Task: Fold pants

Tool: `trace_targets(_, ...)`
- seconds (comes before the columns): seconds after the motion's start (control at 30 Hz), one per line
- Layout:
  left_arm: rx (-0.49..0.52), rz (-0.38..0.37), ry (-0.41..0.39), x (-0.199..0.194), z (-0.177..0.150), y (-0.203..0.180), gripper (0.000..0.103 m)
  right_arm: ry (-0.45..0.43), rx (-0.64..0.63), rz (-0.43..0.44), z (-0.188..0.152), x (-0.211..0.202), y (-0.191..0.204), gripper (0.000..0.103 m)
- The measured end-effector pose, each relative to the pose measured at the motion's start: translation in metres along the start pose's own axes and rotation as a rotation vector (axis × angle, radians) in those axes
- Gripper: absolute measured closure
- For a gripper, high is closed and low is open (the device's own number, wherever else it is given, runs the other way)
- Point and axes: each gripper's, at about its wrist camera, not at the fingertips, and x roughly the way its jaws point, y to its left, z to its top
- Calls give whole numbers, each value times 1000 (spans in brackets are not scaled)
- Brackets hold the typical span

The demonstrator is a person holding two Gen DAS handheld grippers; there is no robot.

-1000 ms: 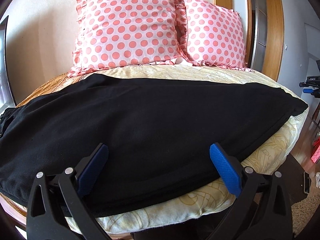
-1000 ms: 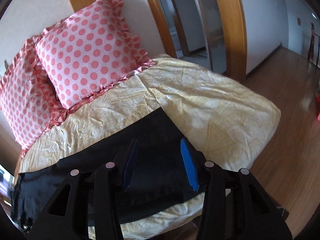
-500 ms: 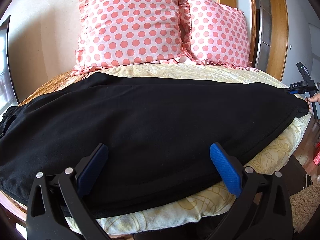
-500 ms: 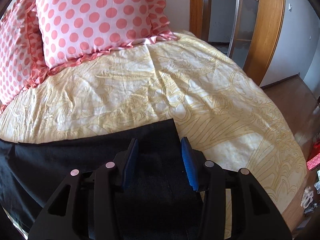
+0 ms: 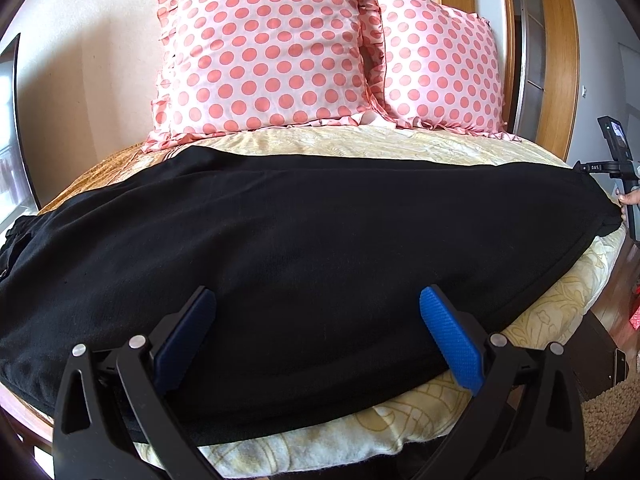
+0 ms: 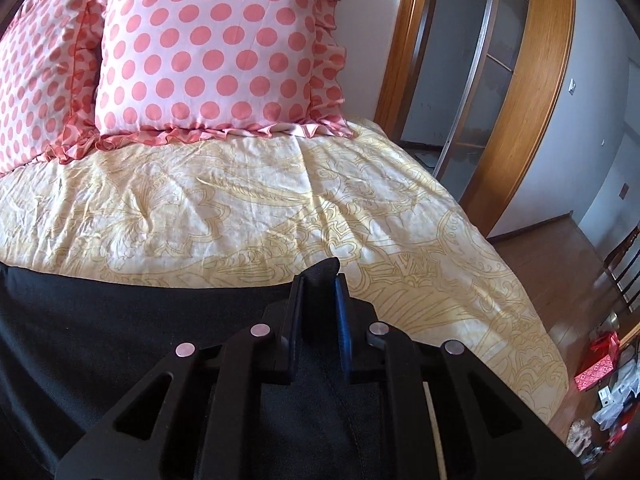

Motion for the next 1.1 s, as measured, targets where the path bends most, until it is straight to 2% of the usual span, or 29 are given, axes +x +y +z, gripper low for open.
trace_targets(0.07,1,0,-1,0,0,0,2,87,-9,-2,-1,20,4,87)
trace_targets(0.1,2,-1,-1,0,1,0,2,87,-5,-8,-2,23,5,82)
trace_targets(0.13,2,-1,-1,1,1,0,2,89,-3,-29,-1,23,4,75)
trace_targets(0.17,2,0,-1,0,1,0,2,99,7,-51,-1,22,2,59)
trace_targets(0.2,2,-1,0,1,1,0,2,105,25,-71,-2,19,-2,47)
trace_targets(0.33,5,-3,-10,0,1,1,2,51,155,-112,-11,-17,-27,46)
trace_targets(0.4,4,-4,-16,0,0,1,2,35,308,-50,-26,-42,-47,46)
trace_targets(0.5,3,-2,-25,0,0,1,2,70,577,78,-64,-66,-78,46)
trace_targets(0.57,3,-4,-27,-1,-2,1,2,85,690,134,-89,-77,-89,46)
trace_targets(0.73,-5,-16,-30,-4,-2,2,2,98,757,164,-118,-88,-90,47)
trace_targets(0.87,-7,-26,-36,-13,-6,2,2,107,774,205,-119,-78,-86,50)
trace_targets(1.1,10,-9,-52,-26,-11,4,2,107,818,181,-123,-77,-80,52)
